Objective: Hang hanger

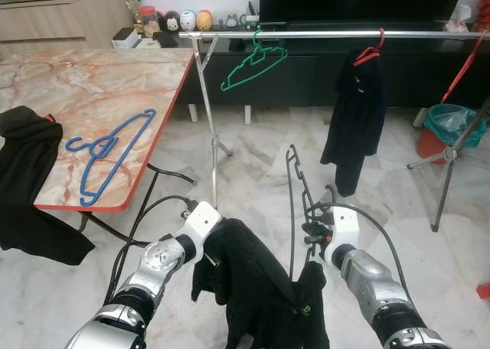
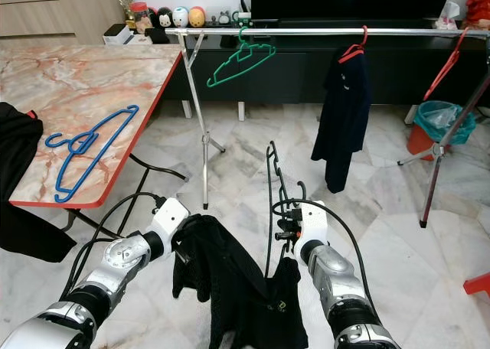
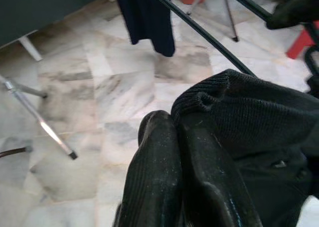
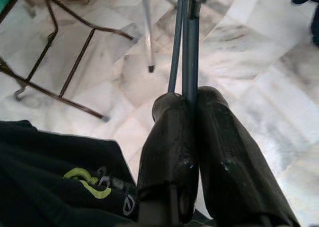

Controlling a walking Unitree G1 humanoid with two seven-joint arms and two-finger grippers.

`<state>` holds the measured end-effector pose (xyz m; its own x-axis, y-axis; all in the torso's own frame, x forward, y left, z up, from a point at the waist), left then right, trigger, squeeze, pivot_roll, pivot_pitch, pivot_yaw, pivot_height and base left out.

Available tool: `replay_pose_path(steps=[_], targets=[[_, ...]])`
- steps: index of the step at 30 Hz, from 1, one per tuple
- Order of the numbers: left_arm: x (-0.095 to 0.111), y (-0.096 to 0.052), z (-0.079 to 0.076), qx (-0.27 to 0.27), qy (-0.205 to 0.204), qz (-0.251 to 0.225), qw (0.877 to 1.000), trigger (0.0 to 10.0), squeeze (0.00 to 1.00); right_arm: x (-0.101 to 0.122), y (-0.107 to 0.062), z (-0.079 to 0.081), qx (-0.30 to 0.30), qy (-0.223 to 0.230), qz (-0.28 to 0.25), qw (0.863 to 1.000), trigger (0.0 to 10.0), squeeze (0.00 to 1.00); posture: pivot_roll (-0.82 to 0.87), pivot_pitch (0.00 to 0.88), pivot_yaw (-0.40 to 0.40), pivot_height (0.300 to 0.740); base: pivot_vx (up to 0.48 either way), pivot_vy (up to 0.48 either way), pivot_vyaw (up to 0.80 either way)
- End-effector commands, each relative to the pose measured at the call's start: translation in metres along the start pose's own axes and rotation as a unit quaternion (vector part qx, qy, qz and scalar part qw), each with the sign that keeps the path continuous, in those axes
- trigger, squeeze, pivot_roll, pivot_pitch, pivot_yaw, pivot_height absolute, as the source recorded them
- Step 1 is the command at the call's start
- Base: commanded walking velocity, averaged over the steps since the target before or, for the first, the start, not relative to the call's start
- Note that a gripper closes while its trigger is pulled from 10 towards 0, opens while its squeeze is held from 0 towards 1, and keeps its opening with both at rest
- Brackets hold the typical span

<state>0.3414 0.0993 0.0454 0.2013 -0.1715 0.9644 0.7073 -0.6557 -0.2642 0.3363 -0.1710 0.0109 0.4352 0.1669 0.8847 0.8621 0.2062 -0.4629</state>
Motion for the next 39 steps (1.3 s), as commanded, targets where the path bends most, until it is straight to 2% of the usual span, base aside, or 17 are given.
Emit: replay_pose_path(steps=[1,6,9,12,13,17,18,21,25,30,33,34,35,36,37,38,39], targets=[[0.012,-0.001,0.008,0.009,-0.006,-0.026,1.000,10.0,0.00,0.001,-0.001,-0.006,-0.016,-0.021,-0.002,1.000,10.0,0.00,-0.01,0.000,0.057,0.740,0.000,0.000,0.00],[0.017,0.001,0.006,-0.011,-0.034,-0.039,0.999,10.0,0.00,0.015,-0.004,-0.002,-0.040,-0.199,-0.060,0.977,10.0,0.00,-0.01,0.000,0.058,0.740,0.000,0.000,0.00],[0.022,0.002,0.005,-0.022,-0.057,-0.052,0.997,10.0,0.00,0.017,-0.006,0.004,-0.045,-0.246,-0.079,0.965,10.0,0.00,-0.01,0.000,0.058,0.740,0.000,0.000,0.00],[0.027,0.003,0.005,-0.027,-0.081,-0.066,0.994,10.0,0.00,0.016,-0.009,0.010,-0.060,-0.327,-0.100,0.938,10.0,0.00,-0.01,0.000,0.058,0.740,0.000,0.000,0.00],[0.028,0.004,0.004,-0.032,-0.090,-0.070,0.993,10.0,0.00,0.015,-0.012,0.008,-0.092,-0.360,-0.114,0.922,10.0,0.00,-0.01,0.000,0.057,0.740,0.000,0.000,0.00],[0.029,0.004,0.004,-0.037,-0.095,-0.071,0.992,10.0,0.00,0.018,-0.019,0.005,-0.138,-0.390,-0.143,0.899,10.0,0.00,-0.01,0.000,0.057,0.740,0.000,0.000,0.00],[0.028,0.003,0.004,-0.039,-0.099,-0.071,0.992,10.0,0.00,0.020,-0.025,0.005,-0.164,-0.411,-0.173,0.880,10.0,0.00,-0.01,0.000,0.057,0.740,0.000,0.000,0.00],[0.027,0.002,0.004,-0.042,-0.106,-0.072,0.991,10.0,0.00,0.020,-0.031,0.008,-0.186,-0.454,-0.199,0.848,10.0,0.00,-0.01,0.000,0.058,0.740,0.000,0.000,0.00],[0.027,0.001,0.004,-0.045,-0.110,-0.073,0.990,10.0,0.00,0.018,-0.038,0.008,-0.211,-0.461,-0.220,0.833,10.0,0.00,0.00,0.000,0.058,0.740,0.000,0.000,0.00],[0.027,0.001,0.004,-0.049,-0.115,-0.073,0.990,10.0,0.00,0.018,-0.045,0.010,-0.245,-0.501,-0.248,0.792,10.0,0.00,-0.01,0.000,0.059,0.740,0.000,0.000,0.00],[0.026,0.001,0.003,-0.050,-0.114,-0.070,0.990,10.0,0.00,0.015,-0.046,0.007,-0.257,-0.494,-0.239,0.795,10.0,0.00,-0.01,0.000,0.060,0.740,0.000,0.000,0.00],[0.025,0.001,0.002,-0.053,-0.114,-0.068,0.990,10.0,0.00,0.010,-0.045,0.008,-0.247,-0.481,-0.230,0.809,10.0,0.00,-0.01,0.000,0.059,0.740,0.000,0.000,0.00],[0.025,0.002,0.001,-0.055,-0.114,-0.067,0.990,10.0,0.00,0.002,-0.042,0.009,-0.227,-0.442,-0.209,0.842,10.0,0.00,-0.01,0.000,0.059,0.740,0.000,0.000,0.00],[0.025,0.002,0.001,-0.055,-0.114,-0.067,0.990,10.0,0.00,0.002,-0.042,0.009,-0.227,-0.442,-0.209,0.842,10.0,0.00,-0.01,0.000,0.059,0.740,0.000,0.000,0.00],[0.025,0.002,0.000,-0.057,-0.112,-0.065,0.990,10.0,0.00,-0.011,-0.038,0.008,-0.209,-0.348,-0.168,0.899,10.0,0.00,-0.01,0.000,0.058,0.740,0.000,0.000,0.00],[0.024,0.002,0.000,-0.059,-0.110,-0.064,0.990,10.0,0.00,-0.021,-0.037,0.008,-0.196,-0.263,-0.144,0.934,10.0,0.00,-0.01,0.000,0.058,0.740,0.000,0.000,0.00],[0.024,0.002,0.000,-0.059,-0.107,-0.063,0.990,10.0,0.00,-0.028,-0.036,0.008,-0.187,-0.202,-0.130,0.953,10.0,0.00,-0.01,0.000,0.058,0.740,0.000,0.000,0.00]])
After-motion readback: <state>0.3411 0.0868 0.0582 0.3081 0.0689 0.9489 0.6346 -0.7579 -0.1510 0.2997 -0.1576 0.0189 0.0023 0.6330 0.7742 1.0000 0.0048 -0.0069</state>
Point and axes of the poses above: a point about 5 cm out from each wrist's last joint towards the gripper, its own y axis pointing out of the wrist towards the gripper, its own x axis along the axis of the wrist's last joint, z = x × y, the point moved 3 cm from there along y, pointing out of the wrist towards the gripper, and after that the axes turned 12 degrees about -y, right-handed, at the moved point
